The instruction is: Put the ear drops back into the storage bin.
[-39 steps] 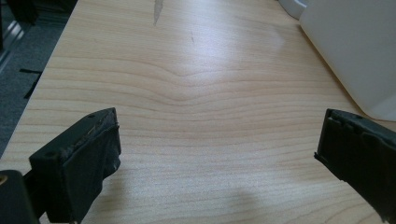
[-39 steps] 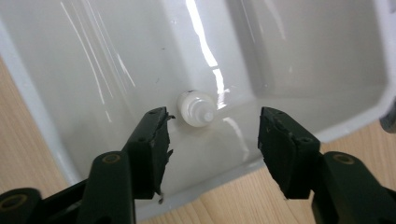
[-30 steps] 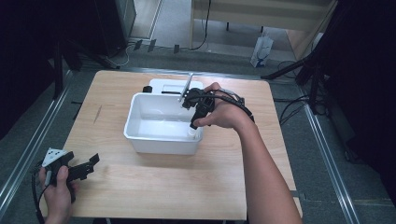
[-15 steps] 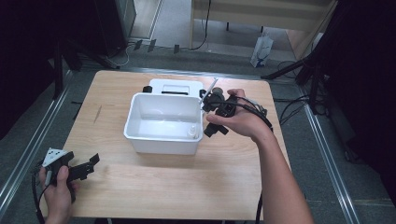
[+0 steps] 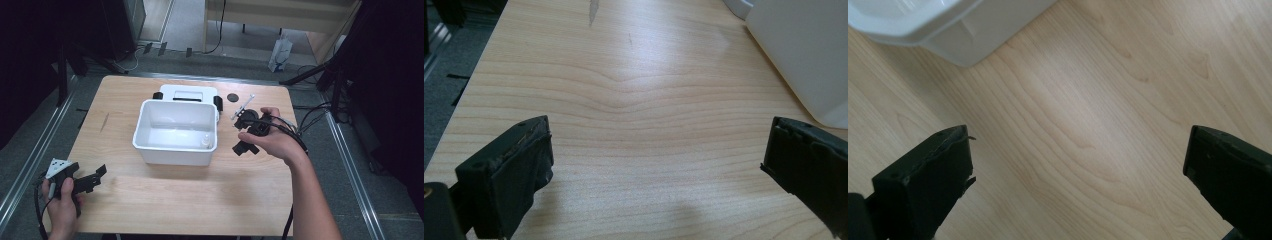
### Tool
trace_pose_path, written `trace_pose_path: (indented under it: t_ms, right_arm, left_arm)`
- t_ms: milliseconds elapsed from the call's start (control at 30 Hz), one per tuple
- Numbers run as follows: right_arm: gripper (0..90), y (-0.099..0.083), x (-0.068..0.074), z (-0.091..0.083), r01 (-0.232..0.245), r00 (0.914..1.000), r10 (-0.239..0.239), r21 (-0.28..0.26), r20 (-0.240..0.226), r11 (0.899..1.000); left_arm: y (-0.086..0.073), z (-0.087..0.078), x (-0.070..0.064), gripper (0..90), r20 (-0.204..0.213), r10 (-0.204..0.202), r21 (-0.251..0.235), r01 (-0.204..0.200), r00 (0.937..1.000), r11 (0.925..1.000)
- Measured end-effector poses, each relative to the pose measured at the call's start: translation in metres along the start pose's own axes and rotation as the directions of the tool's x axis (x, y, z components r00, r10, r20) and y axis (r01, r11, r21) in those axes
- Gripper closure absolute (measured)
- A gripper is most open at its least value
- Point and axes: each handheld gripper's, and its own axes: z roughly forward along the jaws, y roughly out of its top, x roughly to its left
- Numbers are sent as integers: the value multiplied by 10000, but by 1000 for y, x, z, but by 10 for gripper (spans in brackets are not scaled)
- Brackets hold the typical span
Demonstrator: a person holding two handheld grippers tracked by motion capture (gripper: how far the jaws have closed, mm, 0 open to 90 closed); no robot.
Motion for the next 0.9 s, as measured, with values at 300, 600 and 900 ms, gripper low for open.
trace_pose_path:
  t_ms: [300, 600, 900]
  right_arm:
    - [0, -33, -7, 17, -798, 9968, 798, 20, -60, 9968]
    - [0, -74, -13, 38, -1667, 9860, 1667, -79, -27, 9860]
    - [0, -115, -15, 48, -2477, 9659, 2558, -1457, 390, 9578]
  left_arm:
    - [0, 0, 0, 4, -24, 16, 14, -16, 10000, 10000]
    - [0, 0, -1, 4, -45, 71, 25, -70, 10000, 10000]
    - [0, 0, -1, 4, -61, 77, 35, -77, 10000, 10000]
